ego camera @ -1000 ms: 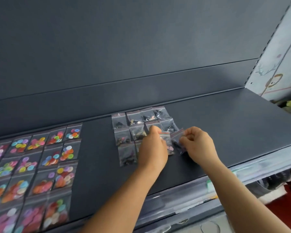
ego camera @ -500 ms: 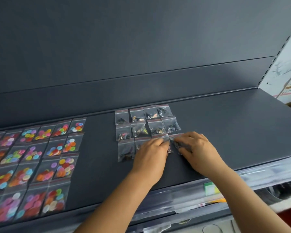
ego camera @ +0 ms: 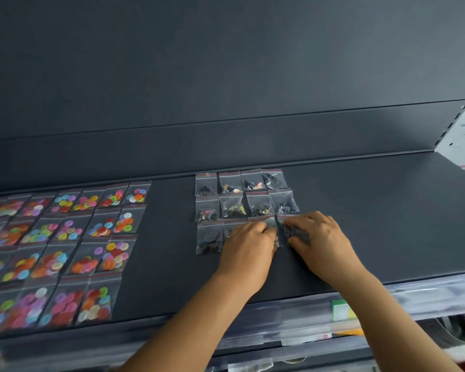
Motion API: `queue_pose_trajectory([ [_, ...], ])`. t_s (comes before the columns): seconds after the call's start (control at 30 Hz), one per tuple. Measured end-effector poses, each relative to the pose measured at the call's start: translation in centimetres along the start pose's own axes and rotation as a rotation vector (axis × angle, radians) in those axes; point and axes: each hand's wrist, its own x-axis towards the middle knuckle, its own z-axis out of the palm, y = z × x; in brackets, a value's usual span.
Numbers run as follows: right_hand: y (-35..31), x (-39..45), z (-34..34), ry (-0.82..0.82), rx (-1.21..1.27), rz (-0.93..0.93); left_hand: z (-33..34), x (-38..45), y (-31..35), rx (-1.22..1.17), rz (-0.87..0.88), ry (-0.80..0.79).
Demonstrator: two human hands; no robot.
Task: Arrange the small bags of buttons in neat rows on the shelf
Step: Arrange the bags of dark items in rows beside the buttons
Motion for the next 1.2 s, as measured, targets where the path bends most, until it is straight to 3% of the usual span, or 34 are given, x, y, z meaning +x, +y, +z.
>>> queue_pose_trajectory([
  [0.3,-3.1,-0.7,-0.2,-0.02,-0.069,-0.142,-2.1,-2.1,-1.2,0.053,-0.067,0.123],
  [0.5,-8.6,-1.3,1.6,-0.106,-0.136,-0.301,-4.8,-7.2,-5.2,0.087,-0.229,0.187],
  [0.83,-24.0,-4.9,7.1,-0.186,-0.083,-0.57,-9.6,-21.5,-14.8,0.083,-0.528,0.317],
  [1.2,-44.6,-13.9,16.7,-0.255,0.019,-0.73,-15.2,-41.2,-26.6,0.109,-0.726,0.378],
])
